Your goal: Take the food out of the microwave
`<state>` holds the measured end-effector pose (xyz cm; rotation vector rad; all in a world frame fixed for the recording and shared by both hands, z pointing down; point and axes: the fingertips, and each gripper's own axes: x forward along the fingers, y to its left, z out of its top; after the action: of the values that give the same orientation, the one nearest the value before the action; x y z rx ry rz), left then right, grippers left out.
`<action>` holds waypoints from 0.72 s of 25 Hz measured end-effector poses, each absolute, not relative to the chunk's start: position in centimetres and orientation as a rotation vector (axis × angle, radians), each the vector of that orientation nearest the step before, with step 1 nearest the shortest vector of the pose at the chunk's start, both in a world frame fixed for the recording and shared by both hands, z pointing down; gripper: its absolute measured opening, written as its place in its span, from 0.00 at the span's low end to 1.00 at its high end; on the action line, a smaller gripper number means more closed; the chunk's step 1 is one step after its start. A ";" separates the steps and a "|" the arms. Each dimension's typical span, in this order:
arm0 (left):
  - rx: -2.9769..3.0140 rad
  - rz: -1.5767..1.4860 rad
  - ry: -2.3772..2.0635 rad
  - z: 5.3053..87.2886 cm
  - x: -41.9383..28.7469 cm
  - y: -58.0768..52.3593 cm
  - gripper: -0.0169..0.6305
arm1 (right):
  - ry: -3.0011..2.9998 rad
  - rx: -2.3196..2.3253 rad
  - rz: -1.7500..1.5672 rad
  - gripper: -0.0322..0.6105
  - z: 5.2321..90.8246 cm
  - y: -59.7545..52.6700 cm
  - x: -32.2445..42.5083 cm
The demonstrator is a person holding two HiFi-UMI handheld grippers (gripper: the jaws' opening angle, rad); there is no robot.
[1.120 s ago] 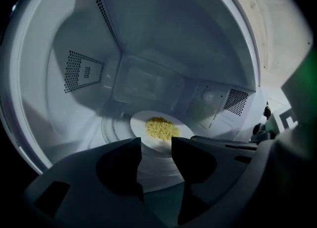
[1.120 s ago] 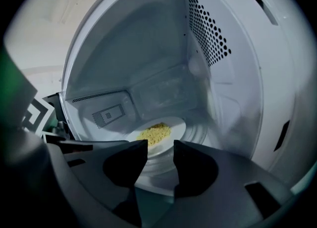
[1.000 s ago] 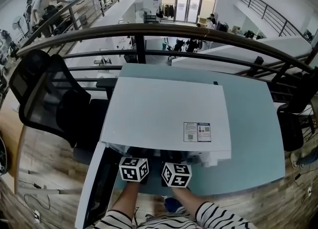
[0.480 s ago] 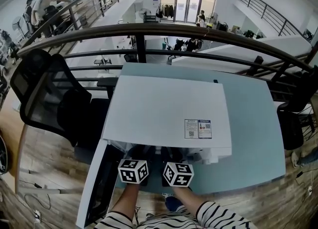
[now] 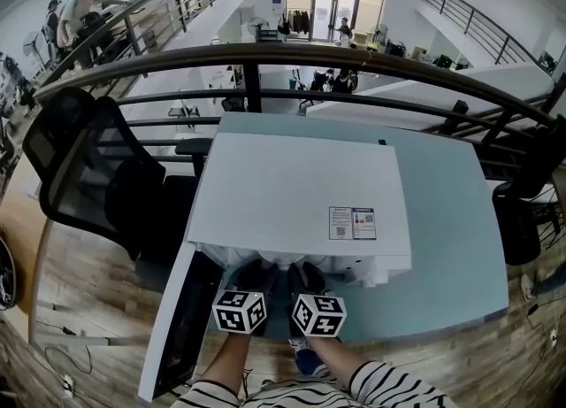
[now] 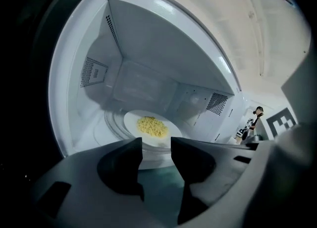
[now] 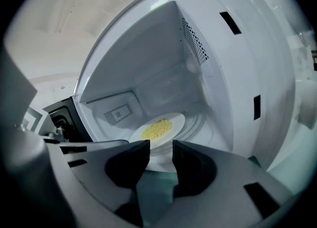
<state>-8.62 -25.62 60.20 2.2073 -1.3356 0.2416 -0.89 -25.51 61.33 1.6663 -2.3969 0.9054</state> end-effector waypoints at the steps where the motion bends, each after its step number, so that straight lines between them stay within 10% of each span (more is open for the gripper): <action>1: 2.204 0.242 -1.344 60.2 -8.8 -25.6 0.30 | -2.398 1.670 0.898 0.27 61.3 -25.6 -0.8; 18: 2.116 0.225 -1.465 60.4 -11.1 -29.8 0.32 | -2.319 1.814 0.815 0.27 60.4 -28.9 0.6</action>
<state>-11.15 -29.78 60.43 2.1165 -1.4646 0.2255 0.60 -28.92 60.36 1.8143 -2.3194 0.8155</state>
